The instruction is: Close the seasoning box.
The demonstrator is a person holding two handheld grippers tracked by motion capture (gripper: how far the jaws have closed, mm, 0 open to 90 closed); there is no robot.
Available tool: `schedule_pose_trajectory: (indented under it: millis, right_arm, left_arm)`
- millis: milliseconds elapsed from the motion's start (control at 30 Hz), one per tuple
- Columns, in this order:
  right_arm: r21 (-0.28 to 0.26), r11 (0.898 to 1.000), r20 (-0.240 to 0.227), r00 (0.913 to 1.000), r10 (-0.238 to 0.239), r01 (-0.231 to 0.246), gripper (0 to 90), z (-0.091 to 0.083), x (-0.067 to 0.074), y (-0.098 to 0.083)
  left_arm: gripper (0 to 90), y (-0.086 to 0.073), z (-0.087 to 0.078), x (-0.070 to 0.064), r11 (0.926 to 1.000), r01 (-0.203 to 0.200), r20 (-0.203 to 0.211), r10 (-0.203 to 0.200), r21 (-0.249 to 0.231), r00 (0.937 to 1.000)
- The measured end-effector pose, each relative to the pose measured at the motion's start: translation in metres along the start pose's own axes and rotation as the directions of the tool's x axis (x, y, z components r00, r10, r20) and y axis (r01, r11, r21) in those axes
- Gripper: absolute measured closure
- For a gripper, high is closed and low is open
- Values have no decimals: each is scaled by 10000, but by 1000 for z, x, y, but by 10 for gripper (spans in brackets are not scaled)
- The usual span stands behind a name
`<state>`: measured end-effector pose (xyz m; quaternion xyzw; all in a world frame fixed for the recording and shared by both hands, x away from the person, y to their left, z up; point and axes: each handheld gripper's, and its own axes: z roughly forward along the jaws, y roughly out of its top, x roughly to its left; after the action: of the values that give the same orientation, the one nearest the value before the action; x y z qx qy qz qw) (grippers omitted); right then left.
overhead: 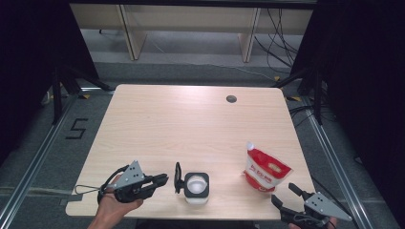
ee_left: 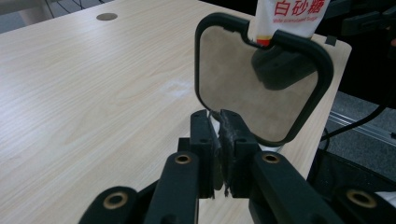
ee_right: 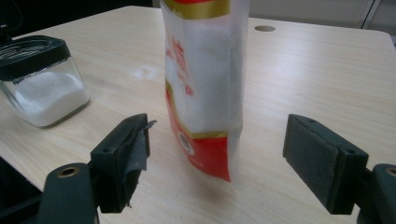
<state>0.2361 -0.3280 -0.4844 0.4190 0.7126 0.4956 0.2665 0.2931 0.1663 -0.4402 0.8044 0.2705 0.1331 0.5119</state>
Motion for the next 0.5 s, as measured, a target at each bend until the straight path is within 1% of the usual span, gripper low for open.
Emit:
schedule_pose_trajectory:
  millis: [33, 67, 100, 133, 167, 200, 233, 267, 300, 333, 367, 400, 433, 467, 500]
  right_arm:
    - [30, 9999, -32, 9999, 100, -100, 242, 0, 1, 0]
    - [37, 9999, 37, 9999, 97, -98, 242, 0, 1, -1]
    - [163, 9987, -31, 9988, 481, -481, 243, -1, 4, -1]
    - [99, 9998, -89, 9998, 179, -178, 243, -1, 2, -1]
    - [3, 10000, -13, 10000, -31, 31, 243, -1, 1, -1]
    - [44, 10000, -4, 10000, -53, 53, 243, -1, 1, -1]
    - [10, 10000, -15, 10000, -30, 30, 243, -1, 2, 0]
    - [17, 10000, -18, 10000, -25, 25, 243, -1, 2, 0]
    - [13, 10000, -25, 10000, -32, 32, 243, -1, 2, 0]
    - [16, 10000, -23, 10000, -40, 40, 243, 0, 2, -1]
    - [8, 10000, -30, 10000, -62, 62, 243, 0, 2, -1]
    - [182, 9992, -67, 9993, 364, -363, 243, -1, 5, -1]
    - [161, 9994, -89, 9995, 299, -298, 244, -1, 4, -1]
    - [107, 9999, -85, 9999, 79, -78, 244, 0, 3, -1]
    - [105, 9999, -70, 10000, 63, -62, 244, 0, 3, -1]
  left_arm:
    - [844, 1, 1, -1, 10000, -39, 29, 39, -6, 10000]
    - [847, 2, 2, -2, 10000, -59, 53, 59, 40, 10000]
    - [850, 3, 3, -3, 9999, -146, 78, 147, -42, 9999]
    - [853, 4, 3, -3, 9998, -186, 105, 186, -31, 9998]
    - [855, 5, 3, -5, 9997, -166, 256, 171, -175, 9995]
    - [856, 6, 2, -7, 9999, -75, 210, 78, -146, 9997]
    - [856, 8, 2, -7, 9995, -234, 300, 240, -207, 9993]
    - [857, 9, 2, -9, 9996, -162, 273, 168, -240, 9995]
    - [857, 11, 1, -9, 9991, -332, 271, 339, -260, 9991]
    - [857, 12, 1, -10, 9990, -261, 317, 272, -353, 9991]
    - [857, 14, 1, -10, 9989, -345, 291, 354, -324, 9989]
    - [857, 15, 1, -10, 9986, -435, 321, 445, -312, 9985]
    - [857, 16, 2, -12, 9989, -172, 372, 188, -447, 9991]
    - [856, 17, 1, -12, 9985, -366, 369, 382, -412, 9986]
    - [857, 19, 1, -12, 9980, -521, 373, 535, -368, 9979]
